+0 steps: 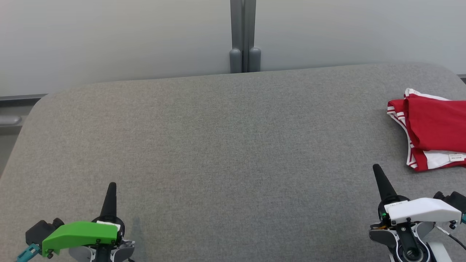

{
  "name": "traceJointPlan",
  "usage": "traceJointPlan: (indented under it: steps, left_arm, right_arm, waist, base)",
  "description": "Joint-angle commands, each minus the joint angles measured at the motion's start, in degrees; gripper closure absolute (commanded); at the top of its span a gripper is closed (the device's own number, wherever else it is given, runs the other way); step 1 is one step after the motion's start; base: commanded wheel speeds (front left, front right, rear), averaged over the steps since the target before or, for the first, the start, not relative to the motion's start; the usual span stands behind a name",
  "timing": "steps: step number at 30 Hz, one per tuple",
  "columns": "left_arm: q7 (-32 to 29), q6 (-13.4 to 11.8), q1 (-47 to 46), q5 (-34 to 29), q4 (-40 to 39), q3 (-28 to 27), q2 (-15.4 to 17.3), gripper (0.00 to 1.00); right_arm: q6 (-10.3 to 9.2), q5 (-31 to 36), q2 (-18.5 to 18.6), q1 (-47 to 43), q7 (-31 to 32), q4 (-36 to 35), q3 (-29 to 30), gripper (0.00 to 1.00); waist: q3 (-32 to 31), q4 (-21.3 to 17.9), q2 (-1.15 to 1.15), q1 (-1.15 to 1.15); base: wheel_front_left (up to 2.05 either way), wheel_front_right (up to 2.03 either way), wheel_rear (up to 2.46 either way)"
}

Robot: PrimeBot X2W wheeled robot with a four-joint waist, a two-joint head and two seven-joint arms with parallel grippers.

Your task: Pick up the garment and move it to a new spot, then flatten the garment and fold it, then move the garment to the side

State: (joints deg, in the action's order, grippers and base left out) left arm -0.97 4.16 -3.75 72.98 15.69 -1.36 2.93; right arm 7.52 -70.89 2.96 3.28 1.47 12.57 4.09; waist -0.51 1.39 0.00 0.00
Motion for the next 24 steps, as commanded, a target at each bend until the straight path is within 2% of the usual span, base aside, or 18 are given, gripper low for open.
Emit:
traceJointPlan:
  steps: [1, 24]
  left_arm:
    - [-0.4, 0.5, -1.4, 1.5, -0.6, -0.5, 0.1, 1.00]
    - [-3.2, 2.1, -2.3, 11.0, -1.2, -3.2, 0.0, 1.00]
  right_arm:
    - [-0.03, -1.5, 0.3, 1.3, 0.5, -0.2, 0.2, 1.00]
    - [-0.02, -12.4, 0.3, 2.3, 2.8, 0.7, 1.3, 1.00]
  waist:
    - [0.0, 0.0, 0.00, 0.00]
    - [0.3, -0.7, 0.00, 0.00]
  base:
    - [0.00, 0.00, 0.00]
    - [0.00, 0.00, 0.00]
